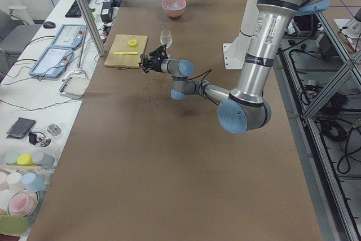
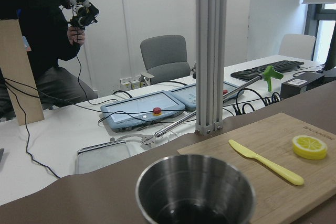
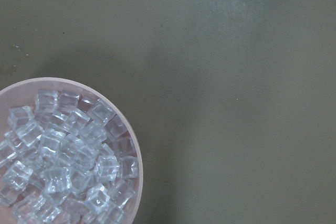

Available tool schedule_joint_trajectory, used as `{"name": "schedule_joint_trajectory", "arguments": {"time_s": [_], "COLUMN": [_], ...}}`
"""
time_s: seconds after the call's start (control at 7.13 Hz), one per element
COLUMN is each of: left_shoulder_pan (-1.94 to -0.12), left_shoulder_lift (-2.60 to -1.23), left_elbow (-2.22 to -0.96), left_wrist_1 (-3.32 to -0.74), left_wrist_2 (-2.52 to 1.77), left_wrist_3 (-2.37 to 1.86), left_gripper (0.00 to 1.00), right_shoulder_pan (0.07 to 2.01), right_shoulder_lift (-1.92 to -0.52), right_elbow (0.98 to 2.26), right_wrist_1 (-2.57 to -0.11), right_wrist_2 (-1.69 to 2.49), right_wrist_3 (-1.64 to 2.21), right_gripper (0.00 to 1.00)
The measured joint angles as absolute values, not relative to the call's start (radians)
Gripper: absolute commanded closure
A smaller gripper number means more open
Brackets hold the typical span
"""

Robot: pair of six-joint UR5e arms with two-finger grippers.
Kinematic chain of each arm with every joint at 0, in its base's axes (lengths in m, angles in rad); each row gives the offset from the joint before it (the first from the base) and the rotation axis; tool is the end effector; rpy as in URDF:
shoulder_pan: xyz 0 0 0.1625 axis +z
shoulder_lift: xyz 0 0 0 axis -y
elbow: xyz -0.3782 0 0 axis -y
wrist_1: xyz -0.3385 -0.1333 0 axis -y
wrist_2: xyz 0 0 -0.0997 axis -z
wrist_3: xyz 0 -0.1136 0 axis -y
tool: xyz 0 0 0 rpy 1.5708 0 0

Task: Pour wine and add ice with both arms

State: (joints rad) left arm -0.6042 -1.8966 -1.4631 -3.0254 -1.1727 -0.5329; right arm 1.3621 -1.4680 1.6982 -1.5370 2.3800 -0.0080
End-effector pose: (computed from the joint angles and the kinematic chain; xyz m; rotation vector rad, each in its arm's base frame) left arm 0.3482 -0.4559 0.3377 1.4019 0.8977 -0.0045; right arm -0.0505 -0.4851 0.5111 0.1682 -0.8285 -0.3105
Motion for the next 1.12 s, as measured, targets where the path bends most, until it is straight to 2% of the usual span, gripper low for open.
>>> {"name": "schedule_joint_trajectory", "arguments": {"time_s": [0.42, 1.12], "left_shoulder_pan": [-0.452, -0.418], "left_shoulder_lift": [-1.994, -2.127], "left_elbow": [-1.581, -1.624], "left_wrist_1": [-2.735, -2.476], "left_wrist_2": [-0.975, -0.897], "left_wrist_3": [-0.414, -0.144], "left_gripper": [1.00, 1.00], "right_shoulder_pan": [1.362, 1.362], "right_shoulder_lift": [-1.469, -1.469], "right_elbow": [1.695, 1.694], "right_wrist_1": [-1.537, -1.537], "right_wrist_2": [2.387, 2.406], "right_wrist_3": [-0.008, -0.008], "right_gripper": [0.00, 0.00]}}
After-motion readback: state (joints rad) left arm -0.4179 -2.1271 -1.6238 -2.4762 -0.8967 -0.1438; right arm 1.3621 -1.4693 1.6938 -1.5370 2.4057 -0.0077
